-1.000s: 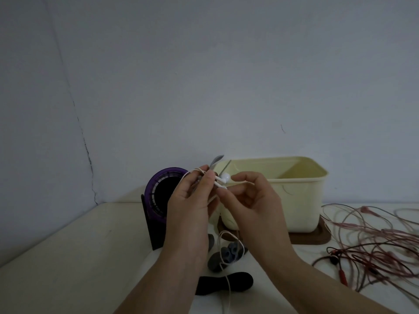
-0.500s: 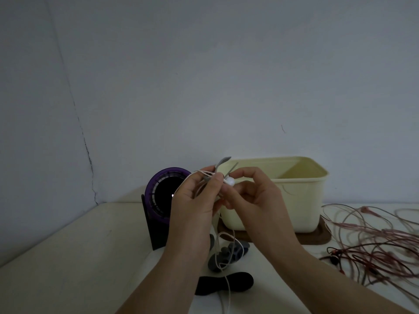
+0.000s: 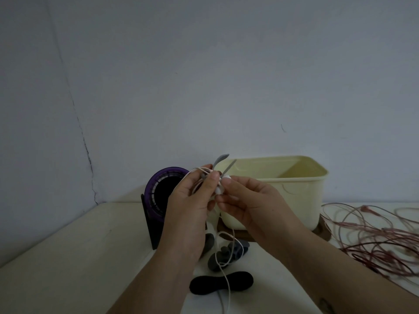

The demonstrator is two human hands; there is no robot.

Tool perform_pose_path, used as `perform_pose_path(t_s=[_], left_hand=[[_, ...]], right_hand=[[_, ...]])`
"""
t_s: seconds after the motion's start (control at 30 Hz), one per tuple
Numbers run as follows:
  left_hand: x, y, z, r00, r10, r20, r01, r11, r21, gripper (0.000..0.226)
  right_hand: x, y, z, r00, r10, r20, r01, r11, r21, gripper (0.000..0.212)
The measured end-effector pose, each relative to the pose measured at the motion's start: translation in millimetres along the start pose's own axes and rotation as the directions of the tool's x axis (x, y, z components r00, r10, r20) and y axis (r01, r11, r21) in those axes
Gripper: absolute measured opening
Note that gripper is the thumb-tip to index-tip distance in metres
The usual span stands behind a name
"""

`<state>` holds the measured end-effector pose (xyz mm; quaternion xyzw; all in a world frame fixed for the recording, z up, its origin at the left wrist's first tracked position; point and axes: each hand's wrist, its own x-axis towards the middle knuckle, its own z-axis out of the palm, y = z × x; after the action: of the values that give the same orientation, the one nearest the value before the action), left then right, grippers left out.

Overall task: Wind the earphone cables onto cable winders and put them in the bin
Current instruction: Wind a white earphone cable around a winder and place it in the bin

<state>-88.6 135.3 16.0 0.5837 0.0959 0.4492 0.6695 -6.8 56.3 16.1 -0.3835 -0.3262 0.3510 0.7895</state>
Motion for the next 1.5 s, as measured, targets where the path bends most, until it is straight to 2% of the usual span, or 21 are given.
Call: perform_pose_path(t_s=[0.17,0.3,0.37,0.43,0.5,0.57,0.63,0.7,0.77,0.83,0.93,1.0,1.1,1.2,1.27,1.33,1.4,1.5], left_hand=[[1.6,1.9,-1.8,1.0,0.027,0.013,-0.027,0.998,0.052,0.024],[5.7,5.9,-8.7,0.998,-0.03,0.062,0.023,0.994,0.107,0.02],[8.0,9.3,-12.6,0.992,-0.082,0.093,0.071,0.99,0.119,0.028],[9.0,15.7,-18.1,0.974,-0.153,0.165,0.124,0.978,0.17,0.028],[9.5,24.3,-24.3,0.934,-0.234,0.271,0.163,0.952,0.261,0.021],[8.8,31.3,-28.8,0.883,-0.313,0.351,0.201,0.926,0.321,0.022],[6.3,35.5,-30.7,0.828,-0.376,0.416,0.208,0.895,0.395,0.03],[3.6,37.3,-30.3,0.763,-0.43,0.483,0.167,0.853,0.495,0.03],[1.9,39.3,-30.8,0.697,-0.472,0.54,0.121,0.82,0.56,0.029],[1.9,40.7,-33.5,0.654,-0.489,0.577,0.05,0.789,0.613,0.03],[1.0,44.9,-35.4,0.627,-0.507,0.591,-0.017,0.75,0.661,0.023],[0.3,47.2,-35.6,0.606,-0.517,0.605,-0.019,0.751,0.66,0.023],[0.6,49.2,-36.8,0.599,-0.525,0.605,-0.012,0.75,0.662,0.026],[1.4,49.2,-39.1,0.593,-0.537,0.6,0.007,0.748,0.663,0.025],[1.5,48.7,-40.8,0.601,-0.547,0.583,0.036,0.746,0.665,0.02],[1.9,47.7,-41.4,0.611,-0.551,0.568,0.046,0.742,0.669,0.029],[2.0,48.0,-41.1,0.613,-0.566,0.551,0.058,0.727,0.684,0.042],[1.3,49.4,-38.8,0.615,-0.58,0.534,0.068,0.714,0.697,0.047]], right_hand=[[1.0,-1.8,-1.4,0.998,0.043,0.051,-0.044,0.999,0.005,0.016],[2.8,-3.3,-4.7,0.992,0.105,0.075,-0.103,0.994,-0.031,0.013],[2.8,-9.2,-8.3,0.982,0.156,0.109,-0.144,0.984,-0.109,0.015],[2.5,-21.9,-14.2,0.98,0.177,0.091,-0.14,0.937,-0.321,0.027],[2.1,-38.5,-22.9,0.999,0.036,0.013,-0.021,0.797,-0.603,0.038],[2.0,-51.9,-29.7,0.984,-0.181,-0.001,0.126,0.692,-0.711,0.043],[1.3,-58.2,-31.9,0.964,-0.243,0.112,0.253,0.696,-0.672,0.039],[-1.8,-55.5,-28.7,0.95,-0.099,0.297,0.277,0.708,-0.65,0.029],[-4.2,-46.7,-27.0,0.91,0.114,0.399,0.216,0.69,-0.69,0.034],[-6.0,-38.7,-26.4,0.852,0.273,0.446,0.113,0.736,-0.667,0.039],[-7.6,-37.2,-25.1,0.78,0.386,0.492,-0.044,0.819,-0.572,0.037],[-6.6,-38.4,-27.7,0.78,0.403,0.478,-0.046,0.799,-0.599,0.036],[-5.8,-42.6,-30.1,0.785,0.408,0.466,0.026,0.73,-0.683,0.034],[-5.1,-48.8,-30.5,0.812,0.362,0.457,0.108,0.677,-0.728,0.029],[-3.4,-52.5,-31.5,0.818,0.325,0.475,0.149,0.677,-0.721,0.022],[-2.8,-54.8,-31.5,0.818,0.288,0.497,0.187,0.685,-0.704,0.017],[-3.4,-55.6,-30.8,0.82,0.272,0.503,0.232,0.647,-0.727,0.018],[-5.0,-56.0,-29.4,0.828,0.253,0.499,0.28,0.585,-0.761,0.021]])
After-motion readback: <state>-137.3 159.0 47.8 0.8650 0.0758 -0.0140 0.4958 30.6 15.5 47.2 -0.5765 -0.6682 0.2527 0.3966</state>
